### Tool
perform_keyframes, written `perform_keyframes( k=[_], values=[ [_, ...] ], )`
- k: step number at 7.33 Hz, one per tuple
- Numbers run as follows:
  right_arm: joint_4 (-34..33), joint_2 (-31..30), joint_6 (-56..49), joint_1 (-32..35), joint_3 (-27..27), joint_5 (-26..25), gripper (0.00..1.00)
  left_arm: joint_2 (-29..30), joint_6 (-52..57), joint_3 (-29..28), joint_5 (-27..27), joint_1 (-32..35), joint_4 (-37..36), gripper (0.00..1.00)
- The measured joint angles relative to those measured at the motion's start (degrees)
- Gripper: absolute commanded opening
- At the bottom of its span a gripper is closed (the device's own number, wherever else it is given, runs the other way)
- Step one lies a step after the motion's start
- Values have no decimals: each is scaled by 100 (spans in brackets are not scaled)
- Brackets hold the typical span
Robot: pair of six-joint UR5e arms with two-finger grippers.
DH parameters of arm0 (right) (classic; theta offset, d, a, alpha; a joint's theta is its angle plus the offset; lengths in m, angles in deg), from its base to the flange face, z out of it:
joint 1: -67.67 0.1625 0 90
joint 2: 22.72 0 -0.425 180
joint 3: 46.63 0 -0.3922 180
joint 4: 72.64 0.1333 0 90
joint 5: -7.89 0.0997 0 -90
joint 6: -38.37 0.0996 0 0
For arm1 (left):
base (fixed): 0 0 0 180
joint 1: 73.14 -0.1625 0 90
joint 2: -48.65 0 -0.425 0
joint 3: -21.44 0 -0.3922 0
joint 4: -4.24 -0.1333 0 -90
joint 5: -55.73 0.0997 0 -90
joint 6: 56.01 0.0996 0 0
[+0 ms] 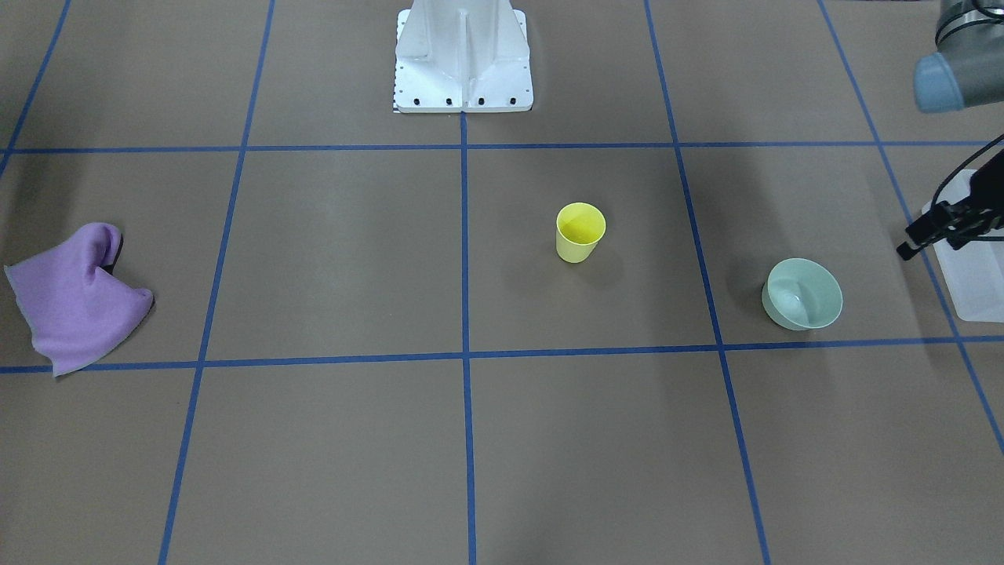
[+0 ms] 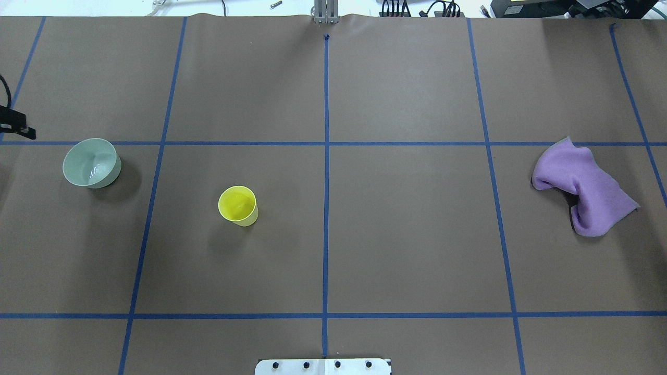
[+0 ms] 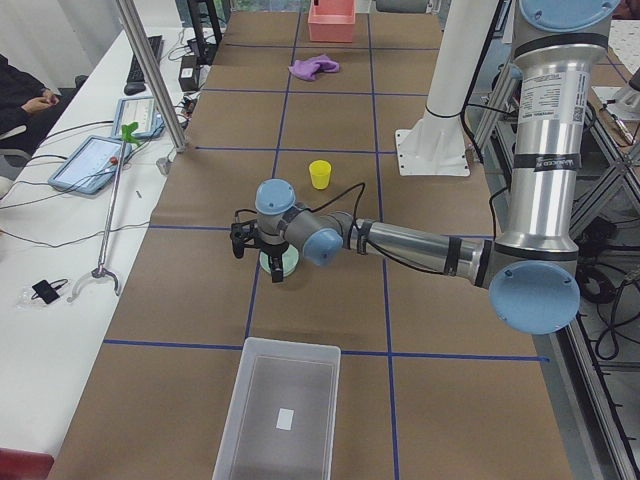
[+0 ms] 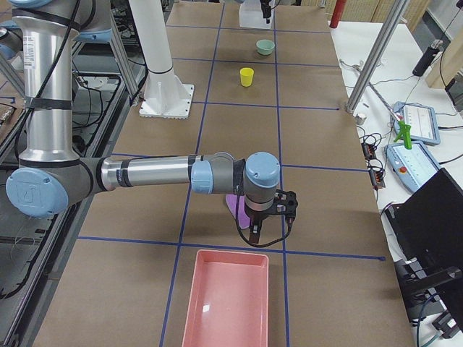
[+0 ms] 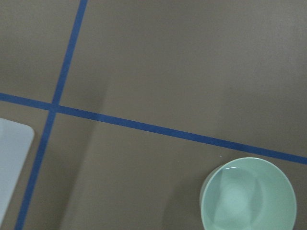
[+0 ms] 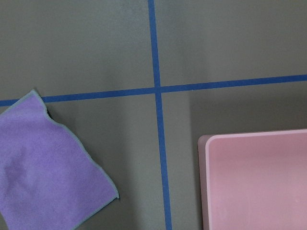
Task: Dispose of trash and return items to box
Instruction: 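Move the left gripper past the green bowl to the yellow cup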
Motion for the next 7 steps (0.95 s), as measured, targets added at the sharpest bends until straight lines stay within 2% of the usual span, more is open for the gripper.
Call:
perform_keyframes(
  k=[1, 4, 7],
  values=[
    [0, 1, 3, 0, 0, 3, 100, 194, -582, 67, 68, -404, 108, 99],
    [-8, 4, 2, -7, 7, 19, 100, 375, -1198, 416, 269, -1086, 154, 99],
    [-4, -22, -4, -69, 4, 84, 100, 759, -2335, 906, 955, -2326, 115, 99]
  ],
)
